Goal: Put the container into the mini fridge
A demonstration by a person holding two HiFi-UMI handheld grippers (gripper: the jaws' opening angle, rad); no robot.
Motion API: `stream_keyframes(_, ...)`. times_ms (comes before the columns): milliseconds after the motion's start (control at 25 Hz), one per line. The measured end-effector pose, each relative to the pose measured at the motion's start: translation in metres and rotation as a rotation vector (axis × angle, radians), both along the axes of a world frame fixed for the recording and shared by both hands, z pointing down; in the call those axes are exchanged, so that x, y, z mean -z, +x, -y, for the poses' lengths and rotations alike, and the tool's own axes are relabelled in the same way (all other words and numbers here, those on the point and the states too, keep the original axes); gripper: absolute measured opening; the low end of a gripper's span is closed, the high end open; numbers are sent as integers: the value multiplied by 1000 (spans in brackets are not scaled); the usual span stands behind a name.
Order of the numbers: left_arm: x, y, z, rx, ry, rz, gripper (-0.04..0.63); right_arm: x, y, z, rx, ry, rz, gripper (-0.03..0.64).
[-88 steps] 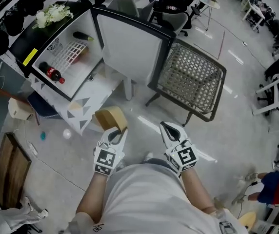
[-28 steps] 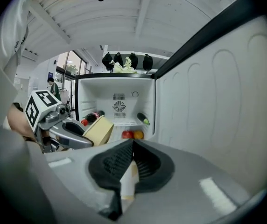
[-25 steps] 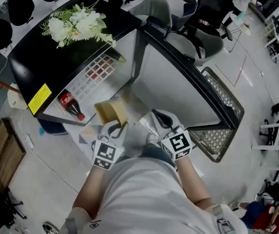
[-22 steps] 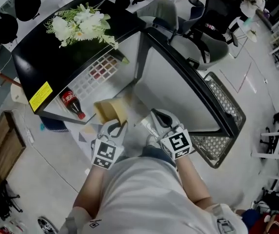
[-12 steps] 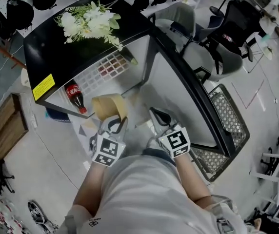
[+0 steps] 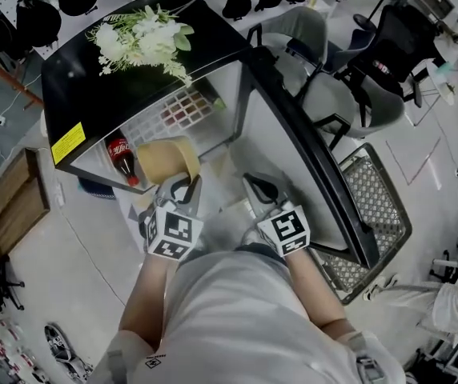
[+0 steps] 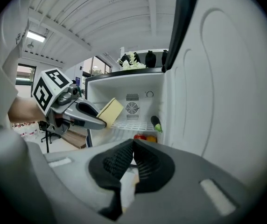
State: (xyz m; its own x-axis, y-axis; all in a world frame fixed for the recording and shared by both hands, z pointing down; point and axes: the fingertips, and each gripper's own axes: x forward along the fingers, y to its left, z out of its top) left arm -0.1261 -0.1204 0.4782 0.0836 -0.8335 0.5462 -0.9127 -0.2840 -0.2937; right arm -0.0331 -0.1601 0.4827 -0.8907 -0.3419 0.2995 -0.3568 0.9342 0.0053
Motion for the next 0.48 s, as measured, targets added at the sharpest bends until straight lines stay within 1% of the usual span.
stream_keyframes(240, 11, -13, 26, -10, 19, 23, 21, 1, 4, 6, -11, 8, 7, 3)
stream_keyframes(480, 9, -34, 56, -21, -7, 88, 21, 1, 4, 10, -29, 14, 8, 3)
